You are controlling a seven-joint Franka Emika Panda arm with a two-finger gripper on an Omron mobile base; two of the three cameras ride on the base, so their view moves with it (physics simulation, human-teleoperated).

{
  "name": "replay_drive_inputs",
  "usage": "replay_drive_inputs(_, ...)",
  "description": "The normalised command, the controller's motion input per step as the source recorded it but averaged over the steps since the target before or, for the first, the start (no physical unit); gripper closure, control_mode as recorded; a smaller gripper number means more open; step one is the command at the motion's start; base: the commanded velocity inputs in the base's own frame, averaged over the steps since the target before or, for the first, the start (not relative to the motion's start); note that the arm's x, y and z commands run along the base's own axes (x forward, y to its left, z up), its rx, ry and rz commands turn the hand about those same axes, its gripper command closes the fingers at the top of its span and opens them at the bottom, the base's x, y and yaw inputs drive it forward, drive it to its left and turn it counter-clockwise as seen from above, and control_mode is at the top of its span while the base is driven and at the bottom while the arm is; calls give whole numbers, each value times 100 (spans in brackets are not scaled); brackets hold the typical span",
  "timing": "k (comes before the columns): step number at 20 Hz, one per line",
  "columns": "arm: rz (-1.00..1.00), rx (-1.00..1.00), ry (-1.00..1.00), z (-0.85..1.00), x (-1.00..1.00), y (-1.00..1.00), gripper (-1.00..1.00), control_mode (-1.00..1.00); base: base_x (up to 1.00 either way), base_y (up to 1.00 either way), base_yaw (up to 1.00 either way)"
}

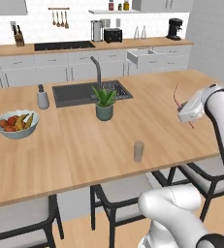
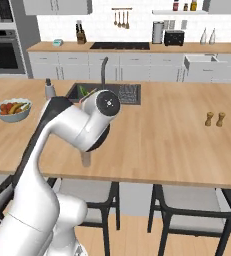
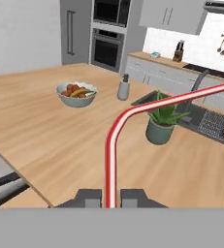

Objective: Take a straw from the drawer in front and place it inside the glass cup on the dining counter.

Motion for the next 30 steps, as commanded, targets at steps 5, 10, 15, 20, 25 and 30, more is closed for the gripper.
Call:
replay_drive_inputs(5,36,14,0,-12,76,37,100,-100,0,0,0)
replay_drive_inputs(10,31,12,0,-16,68,40,100,-100,0,0,0)
replay_drive_inputs(15,26,7,0,-10,28,25,100,-100,0,0,0)
replay_drive_inputs(20,25,6,0,-11,8,14,100,-100,0,0,0)
replay_drive_inputs(25,24,10,0,-33,3,3,100,-100,0,0,0)
replay_drive_inputs(30,19,13,-3,-48,0,0,100,-100,0,0,0)
